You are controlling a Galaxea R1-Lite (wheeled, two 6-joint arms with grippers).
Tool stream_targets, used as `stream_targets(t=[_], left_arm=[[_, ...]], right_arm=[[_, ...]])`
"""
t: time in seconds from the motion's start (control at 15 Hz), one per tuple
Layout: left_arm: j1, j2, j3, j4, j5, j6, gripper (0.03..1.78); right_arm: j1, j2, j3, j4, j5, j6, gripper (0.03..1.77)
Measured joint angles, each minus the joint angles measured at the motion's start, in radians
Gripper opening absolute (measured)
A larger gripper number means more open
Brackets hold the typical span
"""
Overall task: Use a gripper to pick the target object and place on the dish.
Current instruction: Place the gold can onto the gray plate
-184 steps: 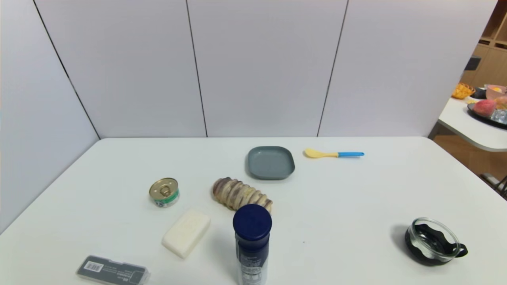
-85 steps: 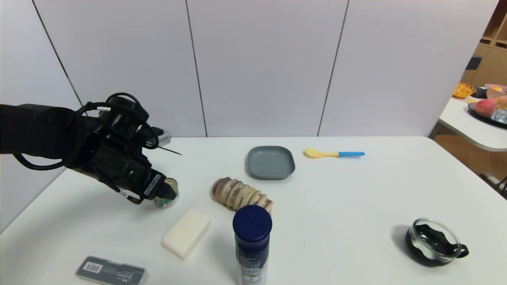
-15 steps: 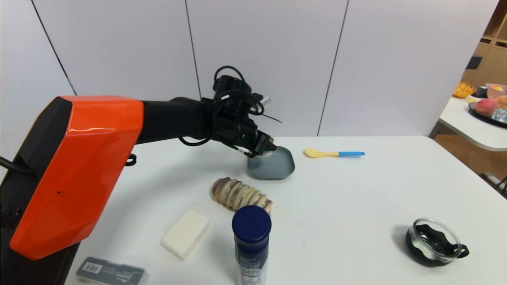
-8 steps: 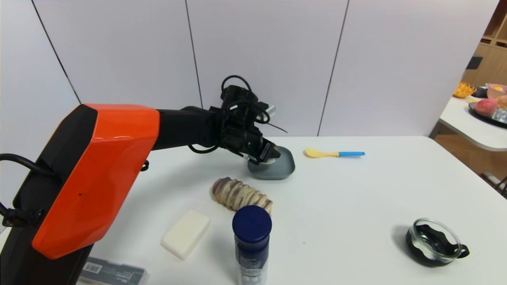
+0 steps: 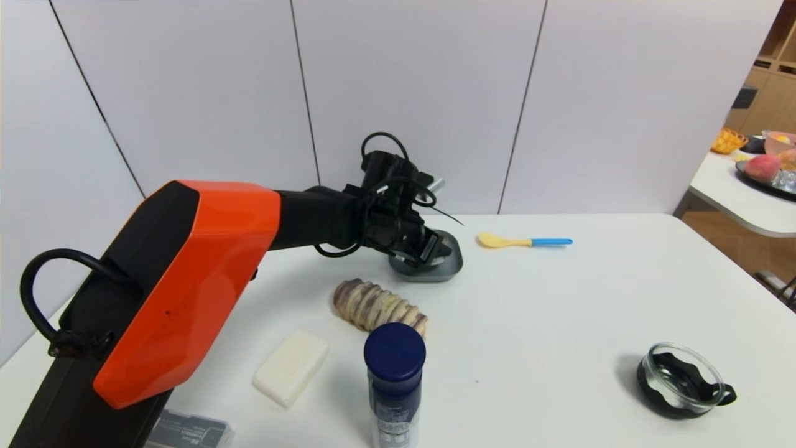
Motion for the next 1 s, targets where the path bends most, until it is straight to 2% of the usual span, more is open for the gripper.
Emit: stream_targets(t=[0.4,0.67,1.0], left_arm=[[0.0,0.023,0.0,-0.008,-0.001,-0.004,1.1],[-0.001,0.027,0.0,-0.007,-0.027,-0.001,1.35],[-0.001,0.027,0.0,-0.006,-0.027,-0.002,1.51]], right_arm=[[0.0,0.0,0.0,0.0,0.0,0.0,1.71],[0.001,0.0,0.0,0.0,0.0,0.0,1.71],[0.0,0.0,0.0,0.0,0.0,0.0,1.71]])
